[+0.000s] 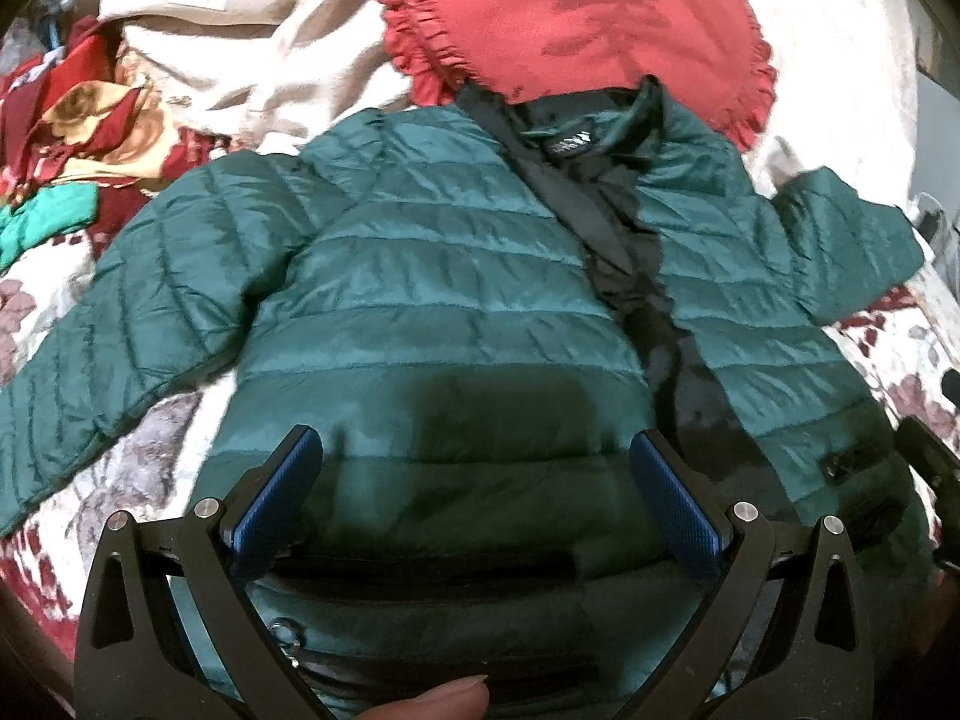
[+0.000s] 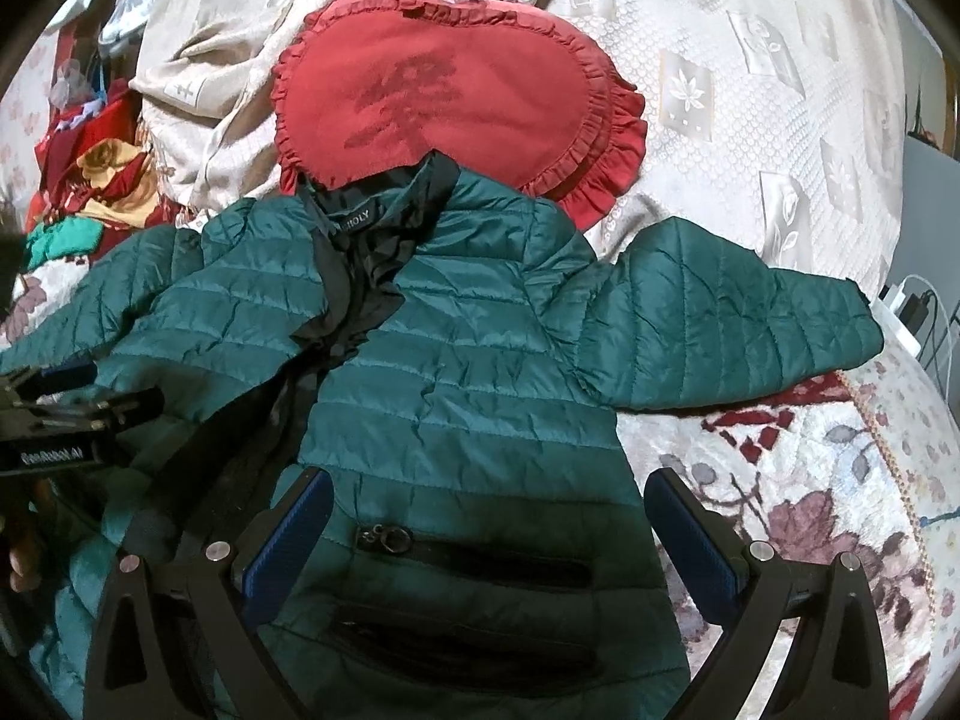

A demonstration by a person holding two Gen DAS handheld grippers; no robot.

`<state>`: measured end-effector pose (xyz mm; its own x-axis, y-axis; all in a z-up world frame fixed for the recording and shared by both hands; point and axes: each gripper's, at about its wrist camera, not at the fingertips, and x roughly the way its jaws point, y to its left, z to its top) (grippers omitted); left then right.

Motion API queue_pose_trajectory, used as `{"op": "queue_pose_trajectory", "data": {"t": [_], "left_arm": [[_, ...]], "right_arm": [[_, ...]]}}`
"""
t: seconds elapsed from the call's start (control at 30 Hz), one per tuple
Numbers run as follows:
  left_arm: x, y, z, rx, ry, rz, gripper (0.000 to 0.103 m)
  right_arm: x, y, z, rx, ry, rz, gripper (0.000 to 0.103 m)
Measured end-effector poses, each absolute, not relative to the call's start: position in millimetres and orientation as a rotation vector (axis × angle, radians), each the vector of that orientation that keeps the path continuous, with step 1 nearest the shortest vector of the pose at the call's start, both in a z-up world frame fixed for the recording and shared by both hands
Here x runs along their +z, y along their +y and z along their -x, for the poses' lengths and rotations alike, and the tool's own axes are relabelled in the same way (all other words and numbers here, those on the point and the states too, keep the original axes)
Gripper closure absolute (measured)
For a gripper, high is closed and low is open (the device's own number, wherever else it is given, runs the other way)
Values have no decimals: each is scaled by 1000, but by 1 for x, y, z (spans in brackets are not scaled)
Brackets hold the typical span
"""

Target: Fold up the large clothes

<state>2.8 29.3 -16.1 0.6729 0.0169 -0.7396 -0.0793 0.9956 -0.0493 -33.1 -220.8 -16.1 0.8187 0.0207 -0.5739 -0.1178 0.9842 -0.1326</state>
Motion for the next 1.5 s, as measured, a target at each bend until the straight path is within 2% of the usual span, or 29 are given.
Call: {"op": "queue_pose_trajectory", "data": {"t": [0.17, 0.33, 0.43, 0.57, 0.63, 0.8, 0.97, 1.33, 1.37, 1.4, 1.43, 1.5], "left_arm": [[15, 55, 4, 131, 797, 118, 0], [60, 120, 29, 183, 722, 206, 0], [64, 163, 46, 220, 702, 190, 0], [29, 220, 67, 249, 777, 241, 0], [3, 246, 84, 278, 824, 299, 0], [-51, 312, 147, 376, 776, 549, 0], [-91, 377, 194, 331, 621, 925, 1], [-100, 441, 194, 184, 366, 1205, 1], [-98, 443, 193, 175, 352, 1215, 4], [-98, 445, 192, 171, 342, 1222, 15], [-98, 446, 192, 175, 345, 1235, 22], [-103, 449, 189, 200, 371, 1276, 31]], "right_arm": [[-7, -228, 33, 87, 584, 130, 0], [15, -237, 9, 162, 582, 164, 0], [15, -236, -8, 218, 621, 214, 0], [-9, -232, -7, 174, 678, 239, 0], [-10, -221, 1, 152, 649, 310, 1], [-11, -208, 13, 178, 607, 368, 0], [-17, -203, 7, 178, 634, 365, 0], [-28, -185, 3, 193, 647, 410, 0], [-28, -185, 3, 194, 648, 410, 0], [-29, -185, 3, 193, 649, 410, 0], [-29, -185, 2, 192, 650, 410, 0], [-30, -185, 2, 192, 654, 412, 0]]}}
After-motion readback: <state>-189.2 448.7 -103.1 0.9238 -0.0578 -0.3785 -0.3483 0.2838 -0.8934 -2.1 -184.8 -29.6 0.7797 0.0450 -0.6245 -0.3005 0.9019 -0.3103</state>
